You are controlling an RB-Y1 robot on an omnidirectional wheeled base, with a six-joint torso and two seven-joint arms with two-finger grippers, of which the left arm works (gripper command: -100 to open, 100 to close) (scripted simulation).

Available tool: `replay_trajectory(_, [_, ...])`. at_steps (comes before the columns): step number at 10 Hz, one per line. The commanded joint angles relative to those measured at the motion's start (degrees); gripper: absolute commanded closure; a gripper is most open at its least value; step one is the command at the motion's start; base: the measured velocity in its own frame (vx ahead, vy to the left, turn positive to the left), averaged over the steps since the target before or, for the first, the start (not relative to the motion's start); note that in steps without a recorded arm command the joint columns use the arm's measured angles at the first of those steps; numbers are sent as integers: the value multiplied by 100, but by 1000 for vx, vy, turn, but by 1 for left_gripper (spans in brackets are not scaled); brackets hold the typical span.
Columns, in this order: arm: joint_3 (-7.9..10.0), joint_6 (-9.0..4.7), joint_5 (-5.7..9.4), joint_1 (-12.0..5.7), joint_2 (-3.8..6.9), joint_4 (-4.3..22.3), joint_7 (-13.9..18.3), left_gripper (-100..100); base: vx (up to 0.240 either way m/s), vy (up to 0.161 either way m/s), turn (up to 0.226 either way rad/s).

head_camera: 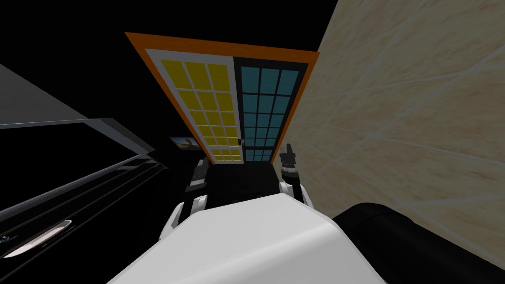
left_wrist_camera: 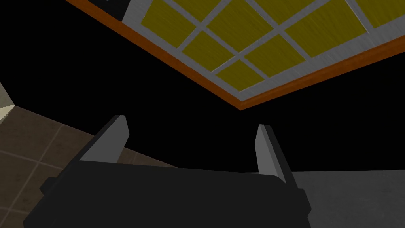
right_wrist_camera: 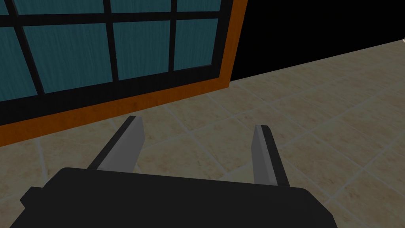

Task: Pull the door open

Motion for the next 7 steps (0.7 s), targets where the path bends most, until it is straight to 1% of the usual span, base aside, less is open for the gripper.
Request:
replay_trajectory(1, [56,-56,-34,-61,26,240,-195,-100,92,-29,-65])
replay_trajectory(7, [229,-244,-176,-205,54,1037,-886,-100,109,-18,-77])
